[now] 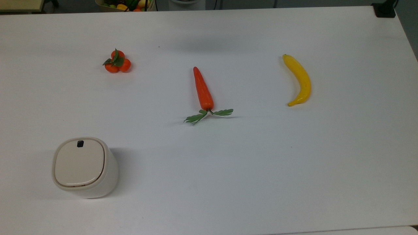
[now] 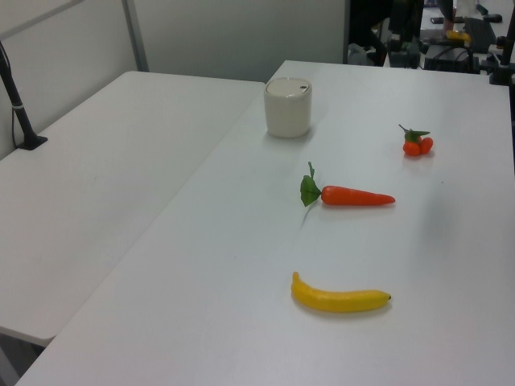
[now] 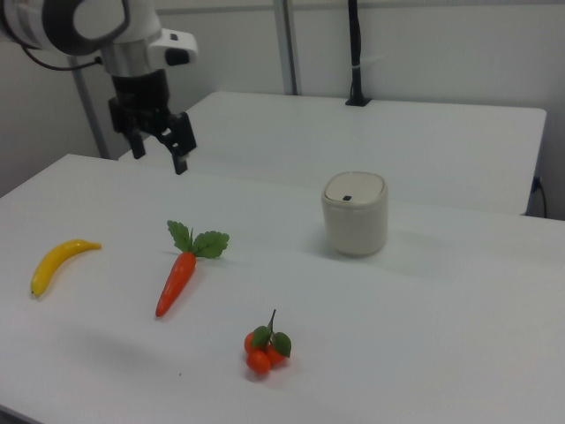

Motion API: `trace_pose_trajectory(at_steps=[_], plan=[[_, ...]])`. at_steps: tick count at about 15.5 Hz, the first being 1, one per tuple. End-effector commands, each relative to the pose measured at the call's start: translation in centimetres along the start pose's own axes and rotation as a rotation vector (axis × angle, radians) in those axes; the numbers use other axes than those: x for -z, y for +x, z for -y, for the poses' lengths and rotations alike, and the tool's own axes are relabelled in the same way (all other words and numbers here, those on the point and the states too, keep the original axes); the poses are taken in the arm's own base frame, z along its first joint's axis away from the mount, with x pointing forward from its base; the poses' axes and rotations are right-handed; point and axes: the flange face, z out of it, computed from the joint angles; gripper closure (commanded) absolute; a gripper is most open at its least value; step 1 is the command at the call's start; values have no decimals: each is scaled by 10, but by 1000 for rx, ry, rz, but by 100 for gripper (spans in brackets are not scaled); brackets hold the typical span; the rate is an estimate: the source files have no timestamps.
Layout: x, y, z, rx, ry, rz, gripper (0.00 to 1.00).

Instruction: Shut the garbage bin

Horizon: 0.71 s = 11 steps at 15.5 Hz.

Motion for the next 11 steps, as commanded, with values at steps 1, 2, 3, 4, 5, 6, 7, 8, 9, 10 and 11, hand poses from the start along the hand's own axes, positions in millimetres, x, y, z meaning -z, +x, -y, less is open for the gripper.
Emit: trace_pose_trajectory(at_steps=[1,2,3,4,5,6,7,8,9,10,11], plan=[[-6,1,38,13,6,15,0],[-8,3,47,30,2,-1,0],[-11,5,54,46,-3,-17,0],[-14,8,58,58,-4,-30,0],[-20,12,58,62,-6,-34,0],[-23,16,57,64,-11,-46,0],[-23,19,56,67,-21,-64,0],[-23,21,53,78,-37,-79,0],[-25,23,51,98,-53,-88,0],[-26,23,49,124,-56,-91,0],[-29,23,43,151,-60,-86,0]])
